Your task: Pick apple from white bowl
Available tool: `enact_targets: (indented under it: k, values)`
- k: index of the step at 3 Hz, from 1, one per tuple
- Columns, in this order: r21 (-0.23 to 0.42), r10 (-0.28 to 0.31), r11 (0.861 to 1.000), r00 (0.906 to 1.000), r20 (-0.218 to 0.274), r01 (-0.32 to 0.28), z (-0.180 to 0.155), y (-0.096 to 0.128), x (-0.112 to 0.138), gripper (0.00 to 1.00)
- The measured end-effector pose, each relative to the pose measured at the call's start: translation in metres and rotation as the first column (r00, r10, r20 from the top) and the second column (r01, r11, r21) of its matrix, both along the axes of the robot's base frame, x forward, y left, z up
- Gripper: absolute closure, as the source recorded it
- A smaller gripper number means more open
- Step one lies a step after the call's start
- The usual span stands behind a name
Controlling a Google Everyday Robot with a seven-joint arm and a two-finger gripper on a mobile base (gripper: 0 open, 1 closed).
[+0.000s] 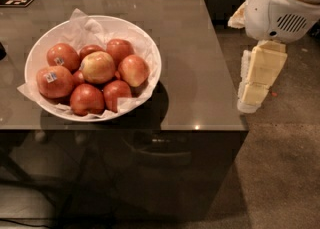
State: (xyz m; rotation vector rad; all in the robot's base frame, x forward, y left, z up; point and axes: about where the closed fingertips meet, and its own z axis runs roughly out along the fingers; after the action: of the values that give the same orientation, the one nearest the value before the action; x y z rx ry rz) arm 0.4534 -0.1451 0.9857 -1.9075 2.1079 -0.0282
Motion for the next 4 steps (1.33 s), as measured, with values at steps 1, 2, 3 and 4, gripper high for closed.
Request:
enact_targets:
  k: [1, 2, 3, 4]
  values:
    - [-0.005, 0.113, 0.994, 0.9936, -0.011, -0.113, 0.005, 0.041, 0.000, 0.00]
    - [0.002, 0.104, 0.995, 0.9945, 0.010, -0.104, 0.007, 0.041, 0.003, 0.00]
    - [0.081, 0.126, 0.988, 0.9917, 0.024, -0.128, -0.012, 0.053, 0.019, 0.00]
    - [0.167, 0.203, 0.964, 0.9784, 0.039, -0.207, -0.024, 0.093, 0.049, 0.00]
